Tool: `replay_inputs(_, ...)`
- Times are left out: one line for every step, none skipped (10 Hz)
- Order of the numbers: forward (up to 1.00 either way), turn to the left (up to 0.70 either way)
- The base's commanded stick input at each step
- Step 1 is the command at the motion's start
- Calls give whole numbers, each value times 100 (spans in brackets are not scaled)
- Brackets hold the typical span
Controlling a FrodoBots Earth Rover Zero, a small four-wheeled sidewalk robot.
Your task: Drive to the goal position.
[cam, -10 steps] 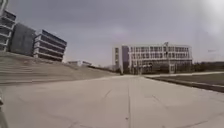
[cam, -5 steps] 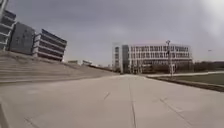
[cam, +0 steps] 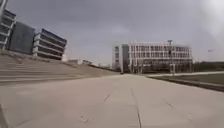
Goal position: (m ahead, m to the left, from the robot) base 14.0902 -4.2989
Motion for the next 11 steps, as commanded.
replay_inputs(70,0)
replay_inputs(70,0)
replay_inputs(70,0)
replay_inputs(70,0)
replay_inputs(70,0)
replay_inputs(70,0)
replay_inputs(70,0)
replay_inputs(70,0)
replay_inputs(70,0)
replay_inputs(70,0)
replay_inputs(70,0)
